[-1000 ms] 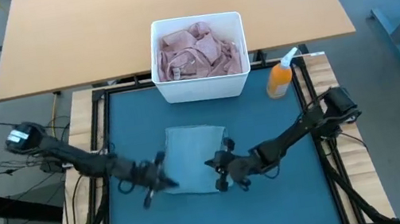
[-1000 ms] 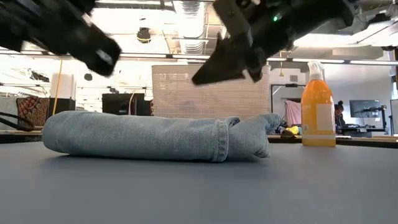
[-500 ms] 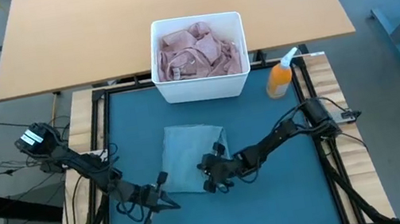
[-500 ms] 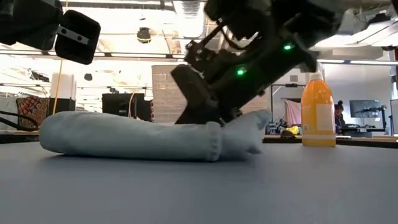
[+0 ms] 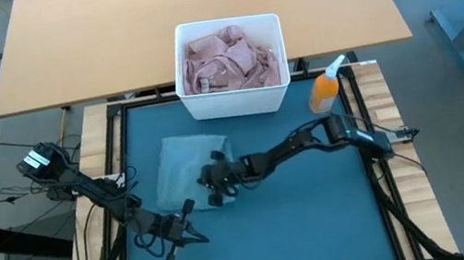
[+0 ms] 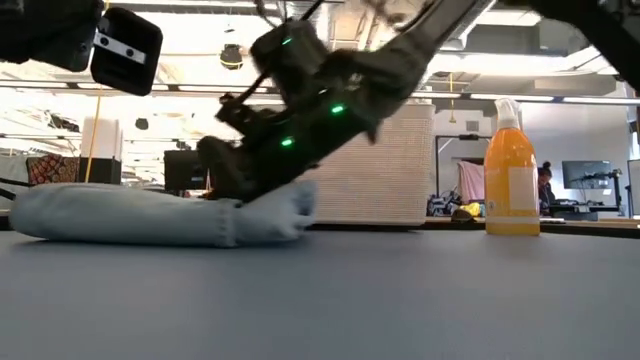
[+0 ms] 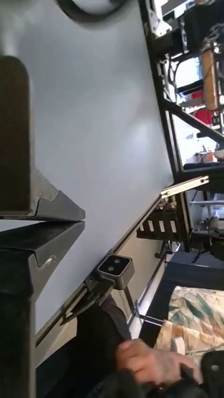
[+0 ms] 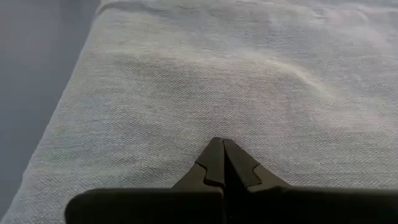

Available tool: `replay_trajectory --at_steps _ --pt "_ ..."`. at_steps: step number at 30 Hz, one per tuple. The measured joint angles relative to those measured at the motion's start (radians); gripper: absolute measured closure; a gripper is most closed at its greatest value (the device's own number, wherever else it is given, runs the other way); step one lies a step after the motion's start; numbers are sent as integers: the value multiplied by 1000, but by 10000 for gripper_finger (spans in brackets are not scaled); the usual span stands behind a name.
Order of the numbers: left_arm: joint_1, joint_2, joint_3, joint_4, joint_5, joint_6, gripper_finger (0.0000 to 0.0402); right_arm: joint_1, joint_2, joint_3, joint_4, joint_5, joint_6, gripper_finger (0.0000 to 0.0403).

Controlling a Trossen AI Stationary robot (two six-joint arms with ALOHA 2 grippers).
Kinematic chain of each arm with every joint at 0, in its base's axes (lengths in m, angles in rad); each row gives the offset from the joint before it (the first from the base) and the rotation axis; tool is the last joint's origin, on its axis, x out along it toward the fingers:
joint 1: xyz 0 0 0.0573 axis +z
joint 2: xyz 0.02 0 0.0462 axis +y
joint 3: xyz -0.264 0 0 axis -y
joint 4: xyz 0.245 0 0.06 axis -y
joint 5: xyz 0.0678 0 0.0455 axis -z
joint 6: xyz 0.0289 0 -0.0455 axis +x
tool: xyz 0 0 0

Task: Fold Laundry from Bin
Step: Fold the blue pants

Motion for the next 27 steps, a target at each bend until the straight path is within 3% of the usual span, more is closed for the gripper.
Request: replay_trajectory --at_steps 7,16,21,27 --pt "0 -50 0 18 149 63 401 -70 175 270 -25 -114 -67 390" --pt "1 -197 0 -59 181 138 401 -137 337 581 -102 -153 -130 390" --pt "2 -226 0 -85 167 141 401 -179 374 665 -136 -168 -158 390" --pt "2 -227 0 -96 166 146 401 -201 342 667 -180 -202 -173 390"
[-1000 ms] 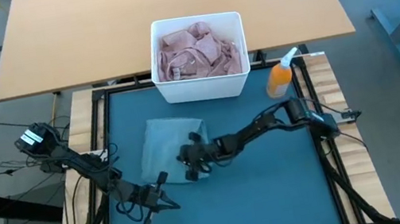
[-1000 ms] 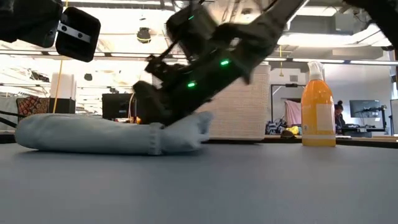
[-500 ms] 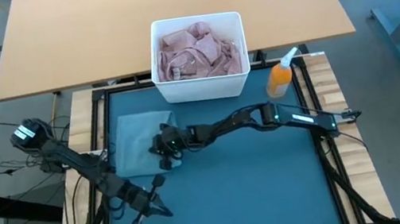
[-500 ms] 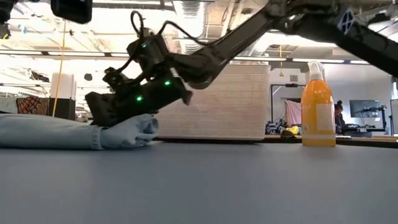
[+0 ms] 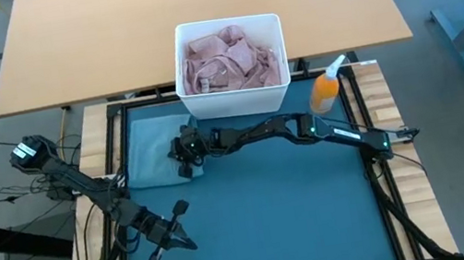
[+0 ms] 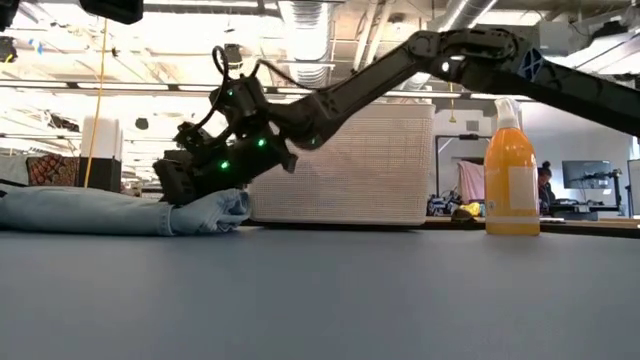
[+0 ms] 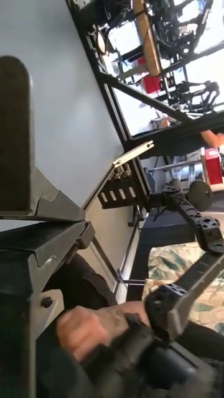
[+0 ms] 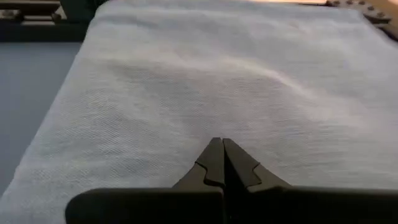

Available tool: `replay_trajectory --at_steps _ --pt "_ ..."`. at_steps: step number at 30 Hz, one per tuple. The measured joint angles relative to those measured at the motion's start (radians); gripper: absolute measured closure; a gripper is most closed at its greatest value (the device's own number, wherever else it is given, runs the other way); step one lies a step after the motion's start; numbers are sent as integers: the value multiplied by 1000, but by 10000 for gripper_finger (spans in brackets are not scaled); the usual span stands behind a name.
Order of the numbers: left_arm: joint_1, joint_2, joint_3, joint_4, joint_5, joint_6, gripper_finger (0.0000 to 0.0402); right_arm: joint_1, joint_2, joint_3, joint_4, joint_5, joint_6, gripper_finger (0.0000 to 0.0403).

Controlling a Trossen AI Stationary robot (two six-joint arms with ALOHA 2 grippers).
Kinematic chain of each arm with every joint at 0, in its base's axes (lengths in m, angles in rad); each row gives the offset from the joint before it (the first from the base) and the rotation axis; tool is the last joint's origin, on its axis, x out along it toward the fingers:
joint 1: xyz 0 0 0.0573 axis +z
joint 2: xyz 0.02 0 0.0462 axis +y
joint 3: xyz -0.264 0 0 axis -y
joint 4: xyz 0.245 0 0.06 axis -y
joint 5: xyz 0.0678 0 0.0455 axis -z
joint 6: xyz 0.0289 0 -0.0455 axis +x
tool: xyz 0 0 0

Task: Fold Laundry from Bin
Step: Fold the blue pants, then fold the pink shirt

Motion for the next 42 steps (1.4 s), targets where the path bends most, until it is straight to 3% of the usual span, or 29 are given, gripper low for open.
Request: replay_trajectory --at_steps 6,11,14,18,27,31,36,42 --pt "0 0 0 7 -5 26 401 47 -125 1 -64 -29 -3 390" --pt "0 0 0 14 20 36 401 87 -269 1 -221 -35 -24 390" --pt "0 0 0 5 67 58 401 116 -376 1 -334 50 -80 390" --pt "0 0 0 -12 57 83 401 115 -506 3 -472 174 -100 385" --pt "75 9 0 -206 -130 -51 401 -169 -681 2 -813 238 -10 356" --pt "148 54 0 -246 -167 -134 401 -325 -697 4 -994 181 -28 335" --pt "207 111 -1 -250 -137 -168 401 -440 -681 2 -1074 94 -172 269" --pt "250 117 -1 -250 -118 -171 401 -500 -633 2 -1073 81 -446 170"
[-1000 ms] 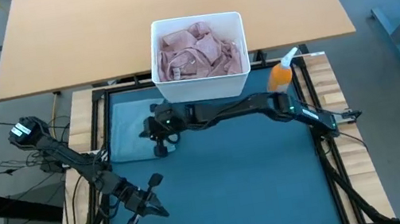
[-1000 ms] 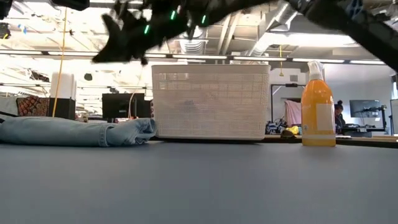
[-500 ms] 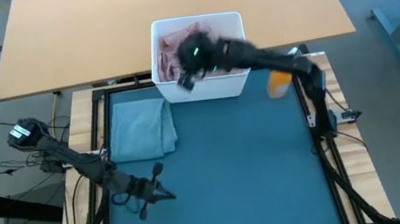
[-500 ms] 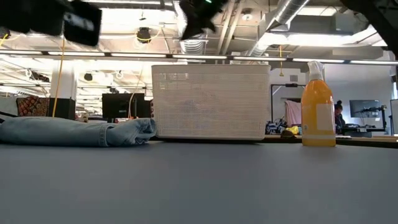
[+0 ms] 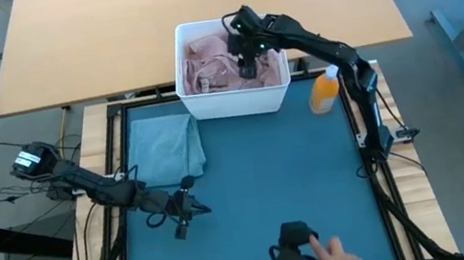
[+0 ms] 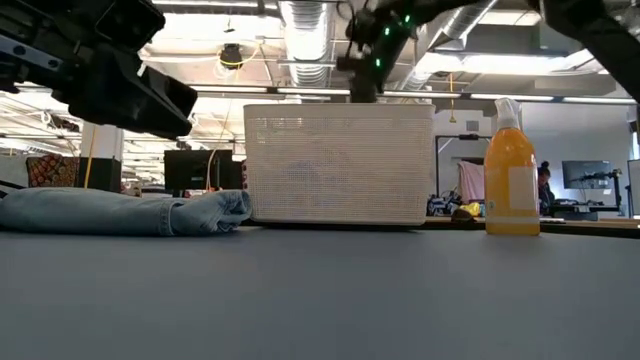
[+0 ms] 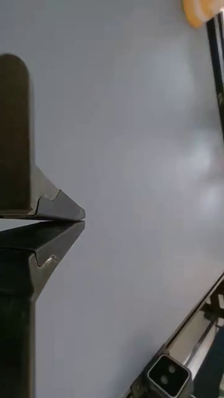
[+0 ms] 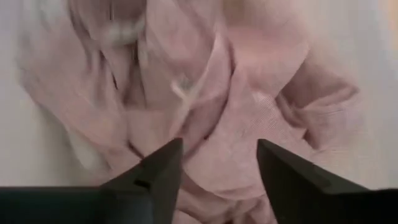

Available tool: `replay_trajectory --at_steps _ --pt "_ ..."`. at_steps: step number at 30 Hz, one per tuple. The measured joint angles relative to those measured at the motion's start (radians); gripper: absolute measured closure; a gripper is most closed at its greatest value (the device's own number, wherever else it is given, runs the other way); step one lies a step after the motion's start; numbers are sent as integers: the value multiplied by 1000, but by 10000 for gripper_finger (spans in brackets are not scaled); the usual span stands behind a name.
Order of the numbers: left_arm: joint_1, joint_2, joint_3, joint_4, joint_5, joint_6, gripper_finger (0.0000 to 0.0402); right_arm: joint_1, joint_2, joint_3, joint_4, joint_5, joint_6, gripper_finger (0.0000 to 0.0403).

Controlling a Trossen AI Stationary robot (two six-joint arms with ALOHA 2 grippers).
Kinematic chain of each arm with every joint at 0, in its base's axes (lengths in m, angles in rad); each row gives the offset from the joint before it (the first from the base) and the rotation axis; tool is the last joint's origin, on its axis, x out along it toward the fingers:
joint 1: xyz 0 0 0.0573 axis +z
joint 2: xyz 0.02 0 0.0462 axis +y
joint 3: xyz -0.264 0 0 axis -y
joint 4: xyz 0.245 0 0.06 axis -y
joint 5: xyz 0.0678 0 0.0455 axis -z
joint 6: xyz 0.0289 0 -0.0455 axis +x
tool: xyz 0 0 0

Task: Fold Laundry from Bin
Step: Fold the pink shirt

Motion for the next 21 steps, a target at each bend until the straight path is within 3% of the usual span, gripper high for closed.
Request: replay_trajectory --at_steps 4,12,14,17,21 --pt "22 -1 0 2 26 0 401 -19 56 1 55 57 -153 145" --pt "44 -1 0 -5 33 1 401 -56 168 1 251 142 -268 144" --pt "44 -1 0 -5 34 8 401 -60 191 2 285 209 -276 156" --pt "44 -1 0 -13 41 18 401 -60 208 -2 262 255 -295 224" --pt "44 -1 0 -11 41 49 401 -47 173 0 277 307 -330 371"
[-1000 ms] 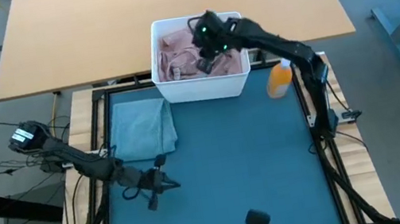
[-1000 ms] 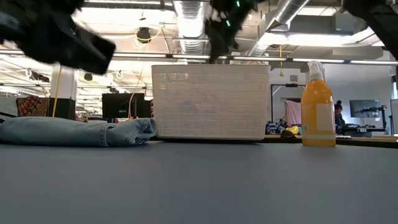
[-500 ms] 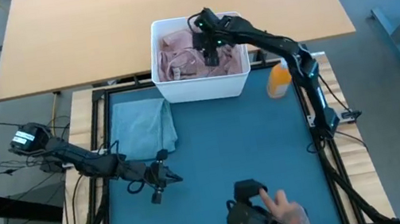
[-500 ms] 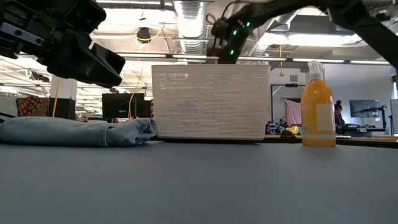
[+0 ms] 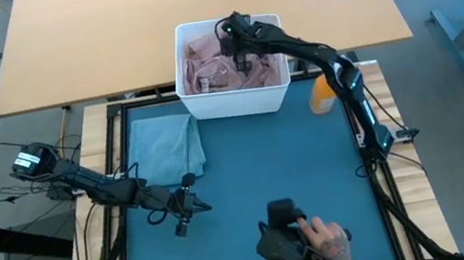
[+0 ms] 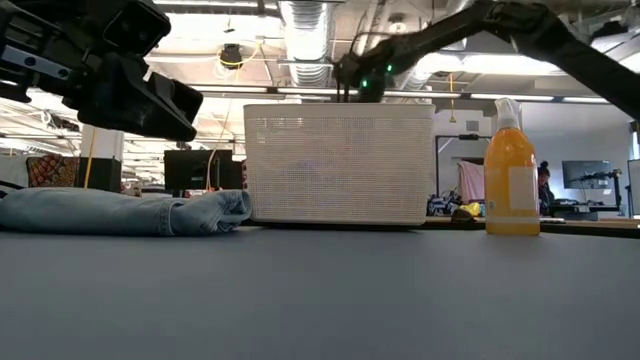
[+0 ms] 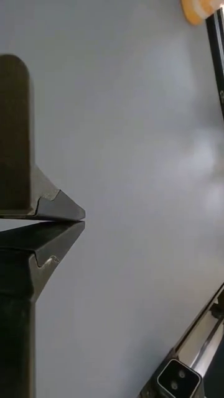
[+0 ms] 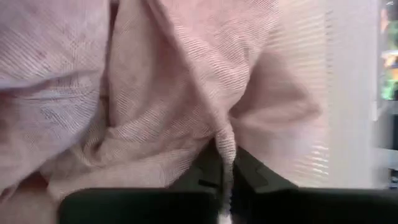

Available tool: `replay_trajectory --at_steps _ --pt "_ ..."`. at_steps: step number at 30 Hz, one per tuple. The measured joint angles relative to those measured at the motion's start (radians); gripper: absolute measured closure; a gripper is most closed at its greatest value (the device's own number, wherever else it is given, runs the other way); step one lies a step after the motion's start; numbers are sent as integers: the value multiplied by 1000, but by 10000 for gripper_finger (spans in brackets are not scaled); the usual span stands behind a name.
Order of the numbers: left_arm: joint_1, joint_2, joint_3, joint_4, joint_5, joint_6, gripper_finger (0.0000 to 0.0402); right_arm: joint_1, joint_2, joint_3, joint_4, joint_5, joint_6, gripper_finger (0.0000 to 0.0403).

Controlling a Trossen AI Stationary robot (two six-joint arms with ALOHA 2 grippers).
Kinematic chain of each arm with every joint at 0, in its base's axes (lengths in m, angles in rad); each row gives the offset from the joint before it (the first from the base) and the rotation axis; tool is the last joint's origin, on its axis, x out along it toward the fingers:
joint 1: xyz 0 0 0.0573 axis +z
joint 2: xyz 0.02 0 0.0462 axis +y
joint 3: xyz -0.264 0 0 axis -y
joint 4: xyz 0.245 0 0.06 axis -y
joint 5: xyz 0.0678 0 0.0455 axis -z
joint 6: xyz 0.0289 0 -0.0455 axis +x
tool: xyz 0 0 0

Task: Fold Laundry from Bin
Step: Fold the pink shirt

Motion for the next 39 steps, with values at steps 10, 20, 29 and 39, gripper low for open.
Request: replay_trajectory --at_steps 10,20,29,39 --pt "3 0 0 3 0 -8 401 67 -267 1 151 -14 104 387" --pt "3 0 0 52 0 -18 401 317 -618 2 291 -157 267 385" --pt "3 0 1 92 -10 -30 402 713 -811 2 323 -215 313 385" --pt "3 0 1 92 -20 -37 402 1066 -867 2 175 -270 431 385"
